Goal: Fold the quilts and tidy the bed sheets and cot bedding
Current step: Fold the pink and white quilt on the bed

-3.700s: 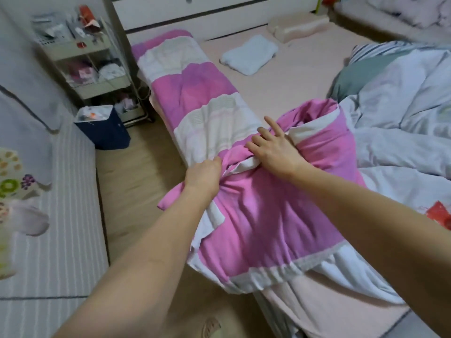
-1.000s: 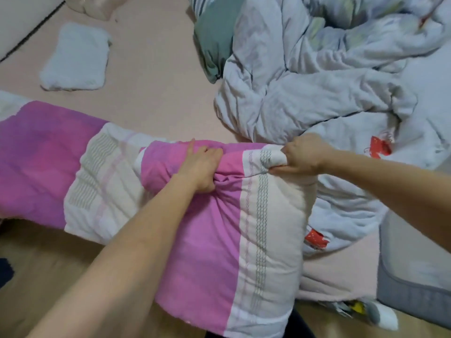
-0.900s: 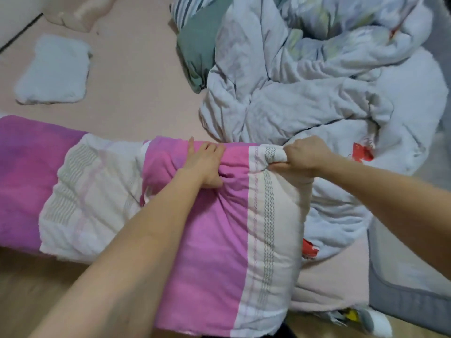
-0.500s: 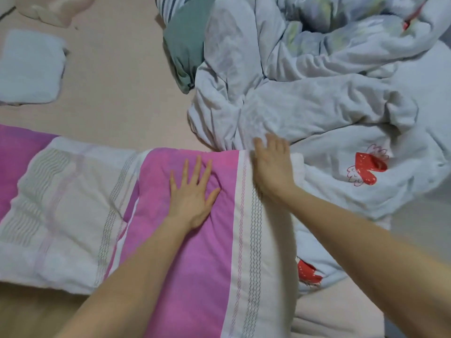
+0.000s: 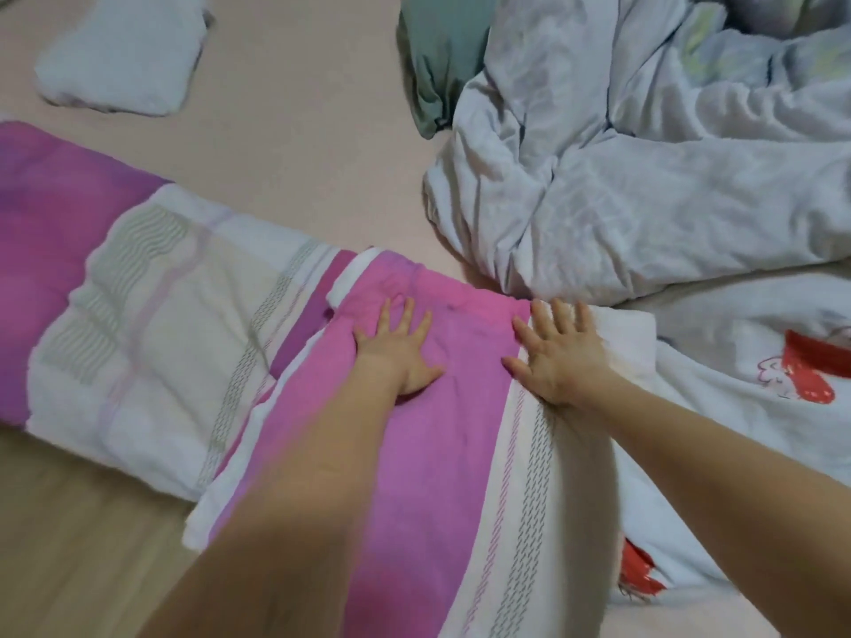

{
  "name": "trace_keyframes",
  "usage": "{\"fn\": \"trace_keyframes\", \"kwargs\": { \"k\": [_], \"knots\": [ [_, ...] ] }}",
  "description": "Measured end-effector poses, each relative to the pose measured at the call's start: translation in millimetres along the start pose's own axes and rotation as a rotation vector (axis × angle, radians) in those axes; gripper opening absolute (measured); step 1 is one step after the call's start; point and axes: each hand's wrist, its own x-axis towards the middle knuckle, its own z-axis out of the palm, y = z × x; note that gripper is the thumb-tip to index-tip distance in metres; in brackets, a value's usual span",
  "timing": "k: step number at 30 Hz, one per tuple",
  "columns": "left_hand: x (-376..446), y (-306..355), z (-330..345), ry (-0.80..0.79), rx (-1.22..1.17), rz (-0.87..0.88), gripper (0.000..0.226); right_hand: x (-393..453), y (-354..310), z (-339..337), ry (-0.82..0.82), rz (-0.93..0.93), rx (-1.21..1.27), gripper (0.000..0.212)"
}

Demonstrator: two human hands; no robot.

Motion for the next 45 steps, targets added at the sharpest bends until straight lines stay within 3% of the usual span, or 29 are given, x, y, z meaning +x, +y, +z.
{"fn": "trace_keyframes", "kwargs": {
  "k": [5,7,13,22,26,34,45],
  "knots": [
    [-77,-32,-59,-0.005,-0.052,0.036,0.043,-29,-35,-84,-0.037,-0.027,0.130,0.043],
    [-110,-56,-79,-0.026,-0.044,-0.016,0.043,-34,-54,-124,-0.057,-0.063,0.229,0.036],
    [-215,-177,-122,0.062,-0.056,-0.185,0.046,-41,-167,-245,0.014,-0.313,0.199,0.031],
    [-367,-421,-137,0.173,-0.092,-0.359,0.041,-63,-436,-401,0.165,-0.526,0.219,0.033],
    [-410,-503,-141,0.192,-0.092,-0.408,0.044,-76,-521,-447,0.166,-0.560,0.224,0.030],
    [-415,-637,-152,0.190,-0.091,-0.380,0.042,-26,-627,-519,0.140,-0.590,0.258,0.029],
    [-345,-888,-194,0.192,-0.223,-0.584,0.030,151,-807,-627,0.125,-0.683,0.235,0.031]
  ]
}}
